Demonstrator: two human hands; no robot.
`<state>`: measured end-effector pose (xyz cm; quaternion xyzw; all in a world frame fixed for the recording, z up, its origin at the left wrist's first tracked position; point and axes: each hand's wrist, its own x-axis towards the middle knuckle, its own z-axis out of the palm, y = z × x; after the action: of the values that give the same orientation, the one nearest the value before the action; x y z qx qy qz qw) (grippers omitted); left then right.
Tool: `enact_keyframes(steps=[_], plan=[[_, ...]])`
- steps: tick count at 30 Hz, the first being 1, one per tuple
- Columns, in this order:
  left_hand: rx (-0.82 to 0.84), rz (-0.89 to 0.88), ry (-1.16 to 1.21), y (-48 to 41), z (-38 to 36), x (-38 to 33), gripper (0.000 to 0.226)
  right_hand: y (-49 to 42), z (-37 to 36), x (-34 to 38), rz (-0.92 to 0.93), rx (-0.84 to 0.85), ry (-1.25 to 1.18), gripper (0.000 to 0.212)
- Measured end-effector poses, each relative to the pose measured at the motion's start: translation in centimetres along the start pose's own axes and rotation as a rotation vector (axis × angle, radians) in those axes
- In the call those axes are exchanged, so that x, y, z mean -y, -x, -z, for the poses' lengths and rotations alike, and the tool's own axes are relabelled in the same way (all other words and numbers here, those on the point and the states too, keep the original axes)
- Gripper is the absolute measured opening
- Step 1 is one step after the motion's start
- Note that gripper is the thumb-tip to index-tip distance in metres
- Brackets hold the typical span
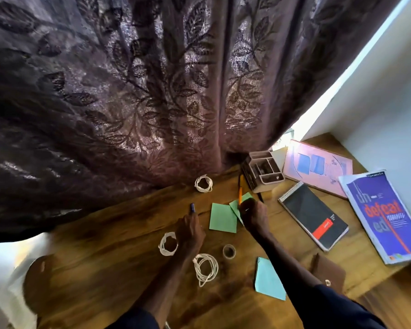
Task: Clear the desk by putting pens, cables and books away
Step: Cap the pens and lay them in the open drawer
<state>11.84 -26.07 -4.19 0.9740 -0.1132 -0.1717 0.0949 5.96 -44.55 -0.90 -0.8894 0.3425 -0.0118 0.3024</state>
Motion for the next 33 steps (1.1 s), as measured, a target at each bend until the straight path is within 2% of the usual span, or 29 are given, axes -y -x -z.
enact_keyframes(steps=[4,10,17,21,24,28,33], plan=[[-0.037,0.015,0.062,0.1,-0.1,0.3,0.026,-2.5,0.5,0.6,-0.012,-0.028,0.005,0.018],[-0.107,0.022,0.174,1.2,0.9,0.4,0.019,-4.0,0.0,1.8,-0.141,0.051,0.099,0.020],[-0.137,0.045,0.332,1.9,1.7,-0.8,0.019,-2.7,0.8,0.2,-0.113,0.054,-0.066,0.023],[-0.069,0.012,0.431,3.3,1.6,-2.5,0.017,1.0,1.5,-2.4,-0.057,0.060,-0.248,0.028],[-0.008,-0.035,0.512,5.1,1.1,-4.3,0.011,4.5,2.2,-4.7,-0.086,0.079,-0.342,0.028],[0.236,-0.045,0.701,8.0,-0.5,-7.3,0.015,9.6,3.8,-8.5,-0.116,0.085,-0.452,0.016],[0.461,-0.186,0.774,12.2,-2.7,-11.7,0.009,15.7,7.2,-13.2,-0.155,0.070,-0.491,0.008]])
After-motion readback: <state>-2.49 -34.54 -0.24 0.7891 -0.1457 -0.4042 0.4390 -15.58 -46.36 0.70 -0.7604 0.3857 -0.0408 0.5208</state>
